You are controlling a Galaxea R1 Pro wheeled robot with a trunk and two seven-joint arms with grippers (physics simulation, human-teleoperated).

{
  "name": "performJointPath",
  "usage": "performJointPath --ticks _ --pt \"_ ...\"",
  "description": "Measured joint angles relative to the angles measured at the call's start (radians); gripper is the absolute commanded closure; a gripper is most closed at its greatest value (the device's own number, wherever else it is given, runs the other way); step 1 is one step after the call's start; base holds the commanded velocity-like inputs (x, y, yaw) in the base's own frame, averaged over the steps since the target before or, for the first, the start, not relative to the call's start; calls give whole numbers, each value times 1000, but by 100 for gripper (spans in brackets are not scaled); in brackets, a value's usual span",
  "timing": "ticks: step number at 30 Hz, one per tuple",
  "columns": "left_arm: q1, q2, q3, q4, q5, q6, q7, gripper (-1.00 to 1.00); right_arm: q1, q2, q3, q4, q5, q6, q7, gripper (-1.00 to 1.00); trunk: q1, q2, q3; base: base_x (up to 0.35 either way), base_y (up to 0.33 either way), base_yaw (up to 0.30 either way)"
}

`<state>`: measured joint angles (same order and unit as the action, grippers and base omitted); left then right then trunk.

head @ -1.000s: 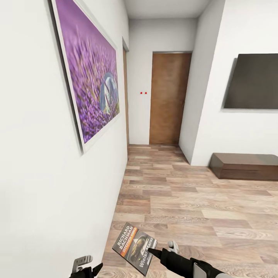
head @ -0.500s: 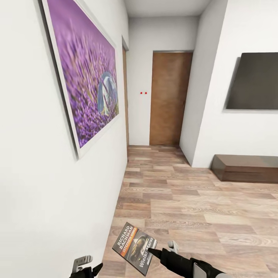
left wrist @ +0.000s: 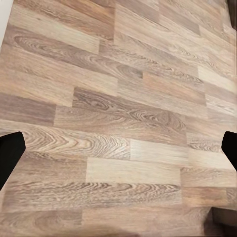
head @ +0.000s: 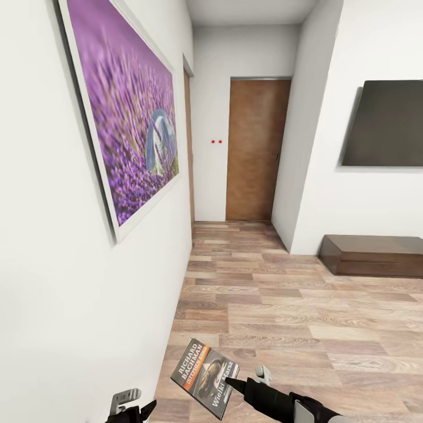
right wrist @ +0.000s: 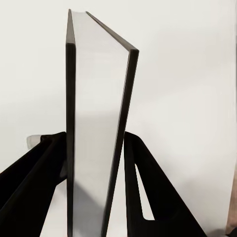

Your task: In the bedroom, move the book from the bed onto either nightstand, and place the two sandals side by side next to the bed.

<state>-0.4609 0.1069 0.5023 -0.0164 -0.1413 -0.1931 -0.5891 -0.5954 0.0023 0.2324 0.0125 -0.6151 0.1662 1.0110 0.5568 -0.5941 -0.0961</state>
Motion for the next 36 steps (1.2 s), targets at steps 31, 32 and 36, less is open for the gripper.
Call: performJointPath --ticks 31,32,36 --pt "0 0 1 0 0 0 0 -100 0 0 1 0 0 0 0 100 0 0 0 92 0 -24" --pt "0 0 0 0 0 0 0 -100 0 0 0 0 0 0 0 100 0 0 0 133 0 0" --pt "0 0 1 0 0 0 0 -100 0 0 0 0 0 0 0 100 0 0 0 56 0 0"
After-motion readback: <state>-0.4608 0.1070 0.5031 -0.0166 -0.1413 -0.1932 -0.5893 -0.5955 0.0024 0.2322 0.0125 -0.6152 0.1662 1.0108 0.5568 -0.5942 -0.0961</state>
